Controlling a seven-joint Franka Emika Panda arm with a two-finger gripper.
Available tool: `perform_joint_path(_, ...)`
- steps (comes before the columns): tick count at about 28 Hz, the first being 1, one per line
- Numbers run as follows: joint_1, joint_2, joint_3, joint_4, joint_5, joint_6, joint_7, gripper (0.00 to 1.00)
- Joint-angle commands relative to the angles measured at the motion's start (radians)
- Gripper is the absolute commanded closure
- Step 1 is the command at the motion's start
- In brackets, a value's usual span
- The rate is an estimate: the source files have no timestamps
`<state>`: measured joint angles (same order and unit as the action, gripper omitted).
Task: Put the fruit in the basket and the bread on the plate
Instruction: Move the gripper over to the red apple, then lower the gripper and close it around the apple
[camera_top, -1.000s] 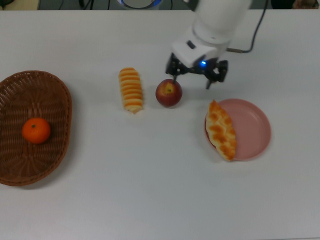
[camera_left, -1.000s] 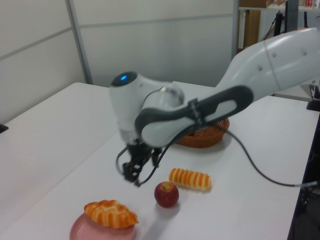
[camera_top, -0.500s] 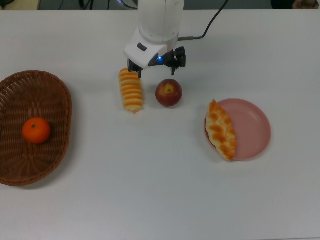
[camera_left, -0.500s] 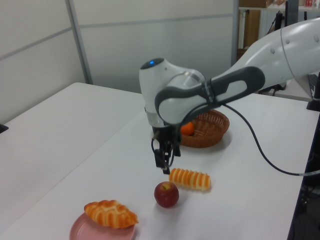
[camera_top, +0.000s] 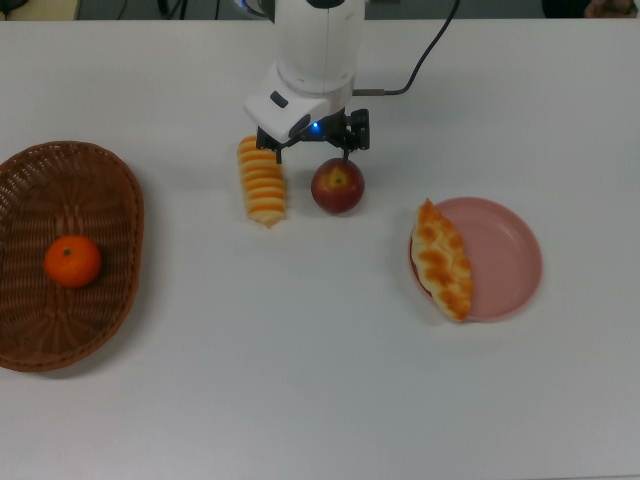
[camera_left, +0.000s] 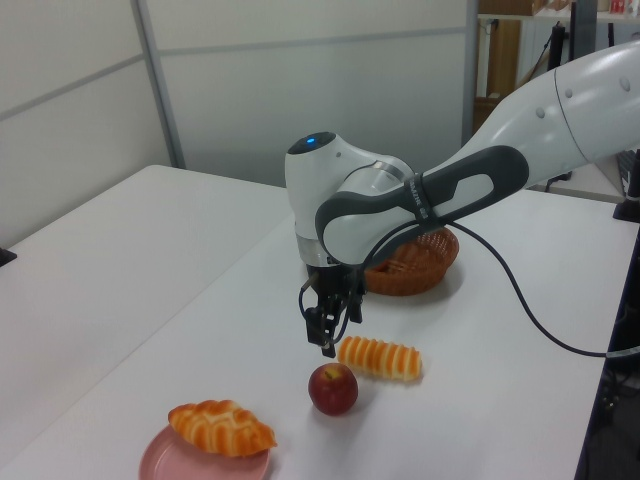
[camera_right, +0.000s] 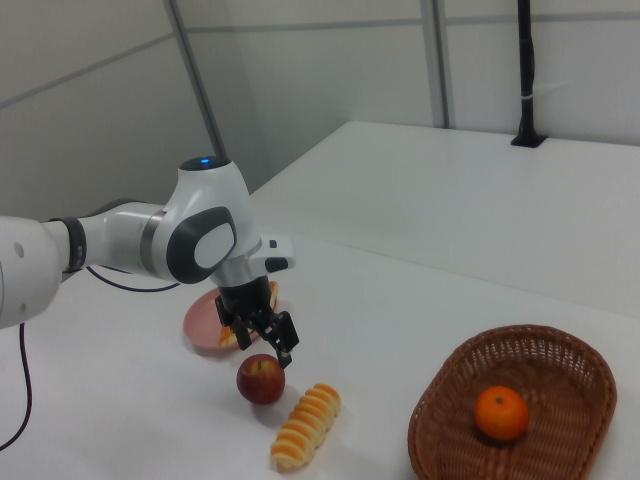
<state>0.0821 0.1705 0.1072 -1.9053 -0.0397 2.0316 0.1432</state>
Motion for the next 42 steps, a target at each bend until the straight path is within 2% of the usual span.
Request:
perform_joint_path(1, 0.018, 0.021, -0.012, -0.040, 0.011, 0.079, 0.021, 0.00)
perform_joint_path(4, 0.025, 0.047, -0.011, -0.040, -0.009, 0.108, 0.065, 0.00)
perform_joint_path(6, 0.033, 0.064, -0.004, -0.040, -0.043, 0.127, 0.108, 0.00)
perform_joint_path(7, 0.059, 0.085, -0.004, -0.041, -0.080, 0.145, 0.149, 0.00)
perform_joint_path(11, 0.077, 0.121, -0.004, -0.040, -0.118, 0.194, 0.196, 0.00)
perform_joint_path(20, 0.091, 0.101, -0.003, -0.038, -0.117, 0.177, 0.202, 0.00)
perform_joint_path(24, 0.088, 0.078, -0.003, -0.035, -0.112, 0.124, 0.200, 0.00)
perform_joint_path(34, 0.081, -0.012, -0.012, -0.032, -0.108, -0.010, 0.180, 0.00)
perform_joint_path(39, 0.084, -0.008, -0.008, -0.035, -0.103, -0.013, 0.170, 0.00)
perform_joint_path(42, 0.090, 0.035, -0.004, -0.034, -0.103, 0.025, 0.176, 0.00)
